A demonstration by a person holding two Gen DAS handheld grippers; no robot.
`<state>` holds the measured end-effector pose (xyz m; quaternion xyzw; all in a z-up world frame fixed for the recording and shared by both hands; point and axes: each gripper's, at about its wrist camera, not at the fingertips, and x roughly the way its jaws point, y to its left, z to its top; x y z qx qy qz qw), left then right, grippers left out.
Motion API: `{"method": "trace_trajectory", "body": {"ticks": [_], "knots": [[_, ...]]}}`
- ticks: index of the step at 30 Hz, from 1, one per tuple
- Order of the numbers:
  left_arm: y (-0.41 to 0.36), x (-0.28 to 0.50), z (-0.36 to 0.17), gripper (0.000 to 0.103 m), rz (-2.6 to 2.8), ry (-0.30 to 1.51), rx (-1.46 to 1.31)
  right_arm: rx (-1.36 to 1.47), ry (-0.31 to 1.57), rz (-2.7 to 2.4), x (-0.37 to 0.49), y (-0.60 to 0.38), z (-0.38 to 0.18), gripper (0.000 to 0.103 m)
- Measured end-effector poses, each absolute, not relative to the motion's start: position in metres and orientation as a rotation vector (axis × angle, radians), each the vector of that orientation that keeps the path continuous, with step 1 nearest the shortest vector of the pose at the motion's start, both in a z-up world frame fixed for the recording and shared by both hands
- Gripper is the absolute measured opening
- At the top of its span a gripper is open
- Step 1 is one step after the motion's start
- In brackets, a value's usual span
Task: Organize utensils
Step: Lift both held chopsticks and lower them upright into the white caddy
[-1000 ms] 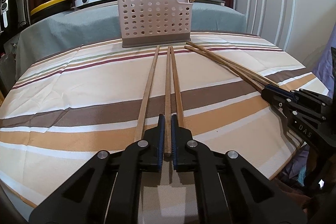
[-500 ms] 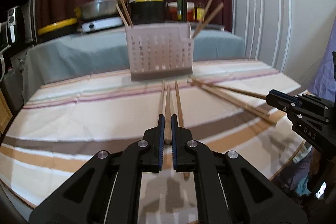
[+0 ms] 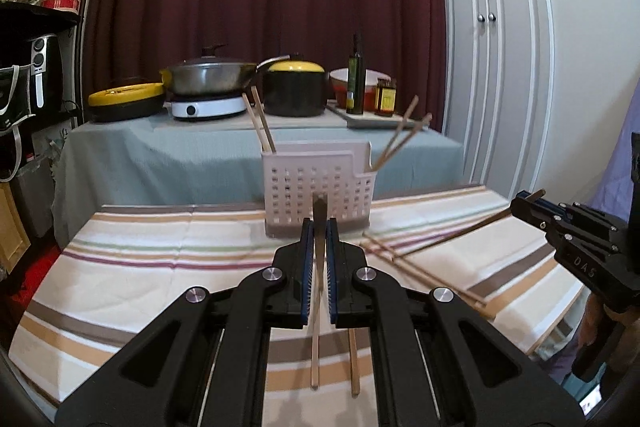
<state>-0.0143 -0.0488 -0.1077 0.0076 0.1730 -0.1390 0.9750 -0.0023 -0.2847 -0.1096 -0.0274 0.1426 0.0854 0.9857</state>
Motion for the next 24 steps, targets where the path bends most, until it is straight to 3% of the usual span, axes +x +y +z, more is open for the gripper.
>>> {"method": "trace_trajectory", "body": {"ticks": [24], "knots": [[-0.043, 0.067, -0.084, 0.007, -0.288, 0.387, -0.029, -0.048, 0.284, 0.208, 0.079, -0.286, -0.076, 0.007]]}}
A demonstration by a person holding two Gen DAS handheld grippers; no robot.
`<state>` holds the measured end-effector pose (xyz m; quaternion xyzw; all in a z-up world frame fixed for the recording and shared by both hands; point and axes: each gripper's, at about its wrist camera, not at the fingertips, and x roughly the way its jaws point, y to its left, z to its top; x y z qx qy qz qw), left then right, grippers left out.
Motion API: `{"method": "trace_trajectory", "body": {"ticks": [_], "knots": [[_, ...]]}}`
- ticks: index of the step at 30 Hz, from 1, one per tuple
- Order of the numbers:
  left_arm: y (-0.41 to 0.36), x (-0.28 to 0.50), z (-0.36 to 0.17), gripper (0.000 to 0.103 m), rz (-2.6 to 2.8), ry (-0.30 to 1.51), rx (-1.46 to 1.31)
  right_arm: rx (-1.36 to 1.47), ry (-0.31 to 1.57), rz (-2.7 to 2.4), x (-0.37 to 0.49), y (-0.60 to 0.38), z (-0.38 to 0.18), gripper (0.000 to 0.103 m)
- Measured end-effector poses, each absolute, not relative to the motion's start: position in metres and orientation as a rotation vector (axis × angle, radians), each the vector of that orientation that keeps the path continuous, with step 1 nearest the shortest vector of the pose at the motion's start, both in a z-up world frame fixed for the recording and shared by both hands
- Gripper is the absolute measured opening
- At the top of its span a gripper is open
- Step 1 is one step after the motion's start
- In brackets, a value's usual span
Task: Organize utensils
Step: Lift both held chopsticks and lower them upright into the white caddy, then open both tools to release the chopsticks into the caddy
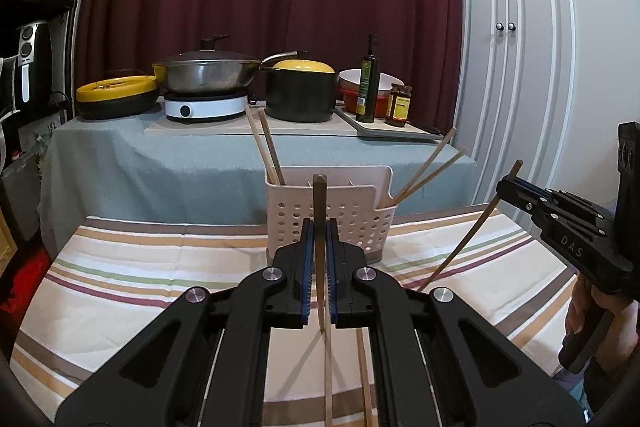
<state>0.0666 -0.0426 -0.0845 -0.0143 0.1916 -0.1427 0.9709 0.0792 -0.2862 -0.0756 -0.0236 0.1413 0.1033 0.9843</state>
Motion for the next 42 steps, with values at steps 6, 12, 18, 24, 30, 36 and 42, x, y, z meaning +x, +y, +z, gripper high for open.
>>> {"method": "trace_trajectory", "body": {"ticks": [6, 12, 18, 24, 30, 36, 42], "knots": [[-0.037, 0.077, -0.071, 0.007, -0.305, 0.375, -0.042, -0.037, 0.265, 0.222, 0.086, -0.288, -0.061, 0.007], [-0.034, 0.081, -0.033, 0.007, -0.310, 0.298, -0.041, -0.028, 0.194, 0.247, 0.087, -0.288, -0.027, 0.007], [-0.036, 0.088, 0.005, 0.007, -0.283, 0.178, -0.025, -0.034, 0.094, 0.266, 0.092, -0.285, 0.007, 0.007], [-0.041, 0.111, 0.030, 0.007, -0.257, 0.100, -0.030, -0.028, 0.025, 0.274, 0.111, -0.282, 0.031, 0.007], [-0.049, 0.139, 0.036, 0.007, -0.227, 0.066, -0.031, -0.018, 0.023, 0.276, 0.138, -0.276, 0.030, 0.007], [-0.055, 0.164, 0.026, 0.007, -0.221, 0.090, -0.026, -0.003, 0.061, 0.276, 0.161, -0.273, 0.016, 0.007], [-0.061, 0.186, -0.003, 0.007, -0.232, 0.165, -0.012, 0.008, 0.129, 0.279, 0.182, -0.271, -0.008, 0.007]]}}
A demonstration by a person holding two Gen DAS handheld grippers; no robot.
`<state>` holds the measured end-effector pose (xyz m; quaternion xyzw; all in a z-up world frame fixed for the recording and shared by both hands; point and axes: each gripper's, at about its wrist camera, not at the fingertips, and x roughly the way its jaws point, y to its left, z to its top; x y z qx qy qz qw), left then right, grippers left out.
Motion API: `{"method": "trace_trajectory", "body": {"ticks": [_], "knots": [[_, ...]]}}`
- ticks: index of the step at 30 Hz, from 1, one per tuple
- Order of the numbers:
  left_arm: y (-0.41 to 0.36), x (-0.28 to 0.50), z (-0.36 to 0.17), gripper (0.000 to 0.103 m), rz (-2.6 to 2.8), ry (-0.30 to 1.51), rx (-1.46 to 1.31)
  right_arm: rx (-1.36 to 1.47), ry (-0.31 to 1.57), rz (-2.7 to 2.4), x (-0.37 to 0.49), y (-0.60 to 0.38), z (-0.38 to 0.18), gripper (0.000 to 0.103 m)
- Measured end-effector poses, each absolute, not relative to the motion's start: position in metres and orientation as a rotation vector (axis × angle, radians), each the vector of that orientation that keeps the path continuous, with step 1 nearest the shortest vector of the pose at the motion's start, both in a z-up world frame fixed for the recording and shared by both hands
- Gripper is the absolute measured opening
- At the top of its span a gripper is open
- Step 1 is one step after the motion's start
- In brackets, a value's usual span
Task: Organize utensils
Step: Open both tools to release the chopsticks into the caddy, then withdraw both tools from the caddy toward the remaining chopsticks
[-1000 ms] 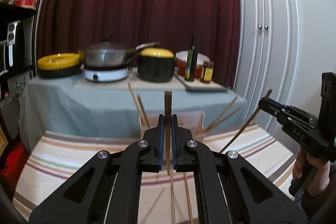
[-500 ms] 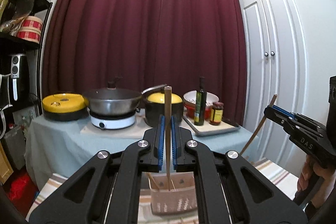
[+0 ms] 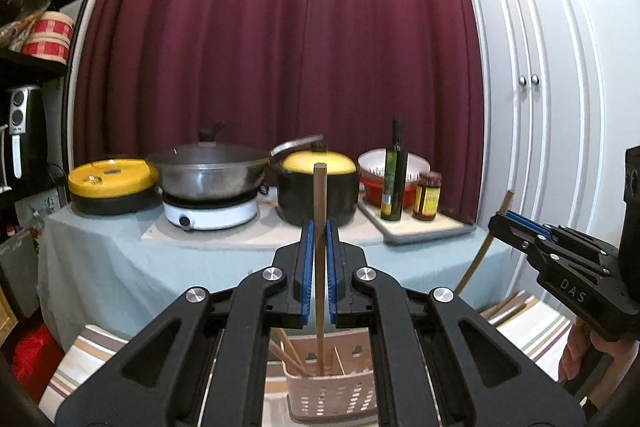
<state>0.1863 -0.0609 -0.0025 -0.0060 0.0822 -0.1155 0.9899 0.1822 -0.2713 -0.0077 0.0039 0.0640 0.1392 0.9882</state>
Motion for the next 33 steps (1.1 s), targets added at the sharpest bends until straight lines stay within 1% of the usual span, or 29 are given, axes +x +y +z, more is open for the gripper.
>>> {"method": "trace_trajectory", "body": {"ticks": [5, 7, 8, 9, 10, 11, 13, 15, 17, 20, 27, 33], "knots": [[-0.067, 0.197, -0.029, 0.007, -0.248, 0.242, 0.011, 0.015, 0.205, 0.279, 0.199, -0.270, -0.033, 0.007], [-0.068, 0.198, -0.037, 0.009, -0.251, 0.261, 0.013, 0.027, 0.226, 0.280, 0.202, -0.271, -0.039, 0.018], [-0.068, 0.198, -0.039, 0.011, -0.251, 0.264, 0.016, 0.029, 0.224, 0.278, 0.201, -0.272, -0.040, 0.033], [-0.069, 0.197, -0.040, 0.017, -0.249, 0.264, 0.021, 0.033, 0.214, 0.273, 0.199, -0.273, -0.040, 0.041], [-0.069, 0.195, -0.041, 0.020, -0.246, 0.261, 0.026, 0.033, 0.208, 0.270, 0.197, -0.274, -0.039, 0.042], [-0.069, 0.194, -0.041, 0.027, -0.245, 0.261, 0.025, 0.028, 0.201, 0.265, 0.193, -0.274, -0.038, 0.043], [-0.068, 0.191, -0.041, 0.030, -0.247, 0.263, 0.020, 0.024, 0.191, 0.261, 0.187, -0.275, -0.034, 0.045], [-0.067, 0.186, -0.041, 0.037, -0.246, 0.261, 0.020, 0.023, 0.184, 0.257, 0.184, -0.277, -0.032, 0.046], [-0.065, 0.179, -0.041, 0.041, -0.244, 0.258, 0.019, 0.015, 0.179, 0.250, 0.176, -0.279, -0.031, 0.047], [-0.062, 0.167, -0.042, 0.045, -0.244, 0.263, 0.014, 0.012, 0.173, 0.240, 0.161, -0.283, -0.031, 0.047], [-0.055, 0.132, -0.059, 0.047, -0.245, 0.306, -0.013, -0.023, 0.195, 0.214, 0.120, -0.293, -0.053, 0.047], [-0.055, 0.102, -0.093, 0.047, -0.227, 0.369, -0.013, -0.063, 0.261, 0.198, 0.083, -0.301, -0.092, 0.046]]}}
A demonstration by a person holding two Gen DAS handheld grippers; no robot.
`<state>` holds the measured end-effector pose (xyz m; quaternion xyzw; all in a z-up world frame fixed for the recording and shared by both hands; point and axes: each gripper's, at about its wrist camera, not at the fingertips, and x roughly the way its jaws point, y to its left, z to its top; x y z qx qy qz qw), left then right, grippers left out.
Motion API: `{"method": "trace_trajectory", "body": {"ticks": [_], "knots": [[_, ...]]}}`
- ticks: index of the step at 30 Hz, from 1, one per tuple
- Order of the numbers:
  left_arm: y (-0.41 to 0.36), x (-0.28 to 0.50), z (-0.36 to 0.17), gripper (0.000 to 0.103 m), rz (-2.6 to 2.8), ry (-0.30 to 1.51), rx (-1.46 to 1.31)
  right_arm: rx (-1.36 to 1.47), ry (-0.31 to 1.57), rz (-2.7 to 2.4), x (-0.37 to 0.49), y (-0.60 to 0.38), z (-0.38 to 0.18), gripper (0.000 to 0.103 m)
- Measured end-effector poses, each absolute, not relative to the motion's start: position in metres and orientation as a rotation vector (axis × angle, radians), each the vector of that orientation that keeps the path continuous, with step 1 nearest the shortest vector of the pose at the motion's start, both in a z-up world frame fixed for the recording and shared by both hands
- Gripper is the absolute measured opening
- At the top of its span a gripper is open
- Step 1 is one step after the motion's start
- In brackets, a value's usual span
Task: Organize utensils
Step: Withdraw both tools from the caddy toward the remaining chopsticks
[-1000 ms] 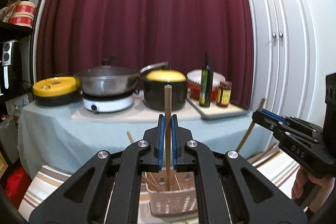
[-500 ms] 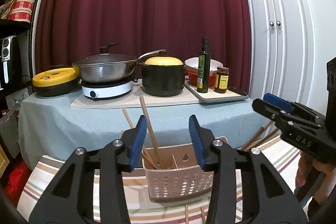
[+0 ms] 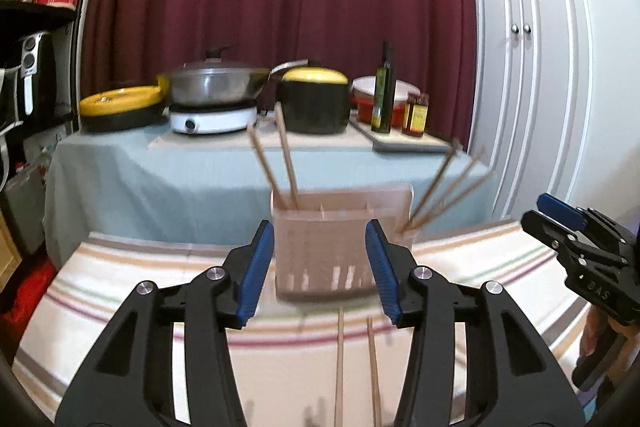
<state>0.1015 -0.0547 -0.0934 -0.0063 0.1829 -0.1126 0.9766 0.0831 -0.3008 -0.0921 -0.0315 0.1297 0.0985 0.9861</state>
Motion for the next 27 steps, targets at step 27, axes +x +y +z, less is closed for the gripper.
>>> {"method": "trace_trajectory", "body": {"ticks": [27], "knots": [[-0.094, 0.011, -0.225, 0.046, -0.268, 0.648, 0.078, -0.034, 0.536, 0.213, 0.018, -0.324, -0.230, 0.023]]}}
